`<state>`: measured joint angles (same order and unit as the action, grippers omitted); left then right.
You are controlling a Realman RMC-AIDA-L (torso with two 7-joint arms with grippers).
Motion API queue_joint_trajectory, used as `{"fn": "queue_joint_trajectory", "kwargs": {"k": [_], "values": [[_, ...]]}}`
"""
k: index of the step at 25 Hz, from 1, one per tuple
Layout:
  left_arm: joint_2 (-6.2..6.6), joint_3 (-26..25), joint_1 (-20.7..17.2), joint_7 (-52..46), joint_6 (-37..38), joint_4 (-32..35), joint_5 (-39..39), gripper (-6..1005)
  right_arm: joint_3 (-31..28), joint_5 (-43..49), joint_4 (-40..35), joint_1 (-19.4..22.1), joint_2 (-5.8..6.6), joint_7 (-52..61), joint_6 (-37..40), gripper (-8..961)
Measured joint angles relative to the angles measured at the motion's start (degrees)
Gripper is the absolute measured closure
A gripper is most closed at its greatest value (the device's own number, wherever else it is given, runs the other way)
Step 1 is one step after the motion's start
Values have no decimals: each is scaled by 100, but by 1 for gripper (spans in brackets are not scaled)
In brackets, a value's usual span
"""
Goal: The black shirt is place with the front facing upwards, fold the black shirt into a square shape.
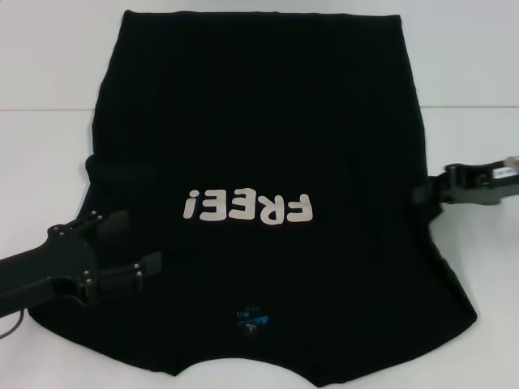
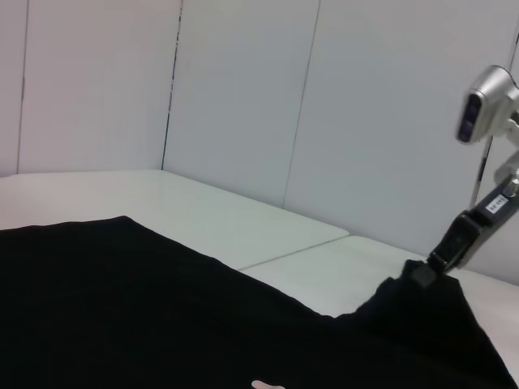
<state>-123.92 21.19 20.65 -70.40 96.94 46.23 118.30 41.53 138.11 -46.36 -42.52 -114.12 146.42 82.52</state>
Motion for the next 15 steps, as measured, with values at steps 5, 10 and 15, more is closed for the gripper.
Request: {"fn": "queue_joint_trajectory", "kwargs": {"k": [5, 10, 15], "values": [[0, -1, -1, 0, 9, 0, 0, 55, 334, 17, 9, -309, -133, 0, -39, 887], [0, 0, -8, 0, 19, -9, 0, 55, 441, 18, 101, -487, -214, 32, -88, 854], [0, -1, -16, 0, 28, -19, 0, 54, 438, -35, 113, -503, -232, -50, -123, 822]]}}
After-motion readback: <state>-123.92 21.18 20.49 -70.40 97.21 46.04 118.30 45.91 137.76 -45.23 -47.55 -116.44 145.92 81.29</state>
